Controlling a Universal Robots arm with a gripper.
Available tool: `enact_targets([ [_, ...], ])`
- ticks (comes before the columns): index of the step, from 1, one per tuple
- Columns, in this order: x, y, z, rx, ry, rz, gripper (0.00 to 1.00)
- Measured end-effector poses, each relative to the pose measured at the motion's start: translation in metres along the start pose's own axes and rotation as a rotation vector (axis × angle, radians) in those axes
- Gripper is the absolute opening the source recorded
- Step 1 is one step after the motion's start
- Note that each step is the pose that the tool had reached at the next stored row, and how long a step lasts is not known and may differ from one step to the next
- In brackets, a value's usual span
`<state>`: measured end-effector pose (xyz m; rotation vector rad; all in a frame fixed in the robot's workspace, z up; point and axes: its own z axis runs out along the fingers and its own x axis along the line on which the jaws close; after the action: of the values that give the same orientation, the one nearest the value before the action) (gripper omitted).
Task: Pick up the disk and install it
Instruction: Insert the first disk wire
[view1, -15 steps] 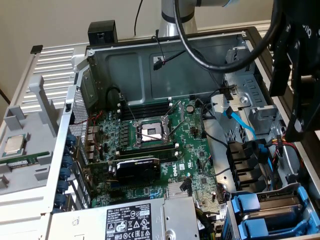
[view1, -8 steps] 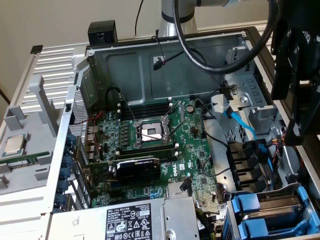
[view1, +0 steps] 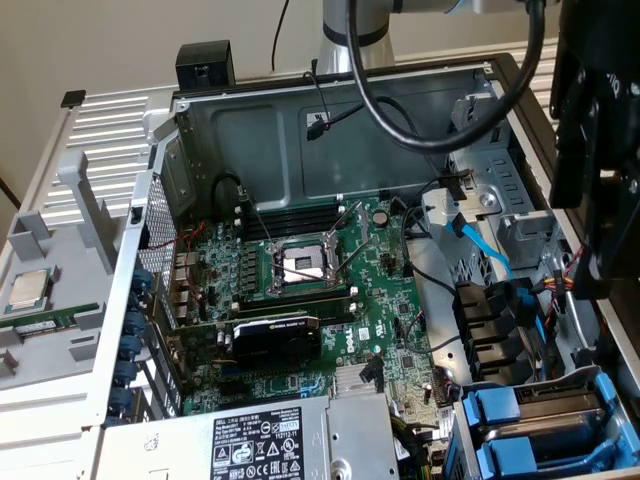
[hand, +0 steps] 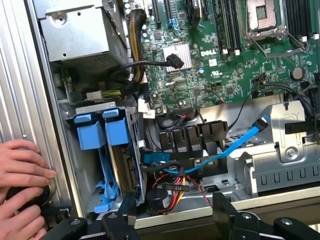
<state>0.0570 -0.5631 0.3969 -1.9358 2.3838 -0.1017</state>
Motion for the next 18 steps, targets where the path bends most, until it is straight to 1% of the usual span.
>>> enact_targets([
  [2, 0.0, 0.0001, 0.0008, 0.0096, 0.0061, 0.011, 0.71],
  [3, 0.0, 0.0002, 0.0014, 0.0145, 0.0074, 0.014, 0.71],
  [5, 0.0, 0.0005, 0.0035, 0.0185, 0.0082, 0.02, 0.71],
  [9, -0.001, 0.0023, 0.0092, 0.0213, 0.0117, 0.031, 0.71],
  [10, -0.001, 0.0025, 0.0102, 0.0241, 0.0134, 0.037, 0.71],
  [11, -0.001, 0.0027, 0.0109, 0.0283, 0.0155, 0.042, 0.71],
  [12, -0.001, 0.0027, 0.0115, 0.0342, 0.0186, 0.049, 0.71],
  [14, -0.001, 0.0029, 0.0124, 0.047, 0.0282, 0.057, 0.71],
  [15, -0.001, 0.0033, 0.013, 0.0515, 0.0321, 0.058, 0.71],
  [16, -0.001, 0.004, 0.0138, 0.0549, 0.0358, 0.059, 0.71],
  [18, -0.001, 0.0071, 0.0158, 0.0574, 0.0413, 0.061, 0.71],
])
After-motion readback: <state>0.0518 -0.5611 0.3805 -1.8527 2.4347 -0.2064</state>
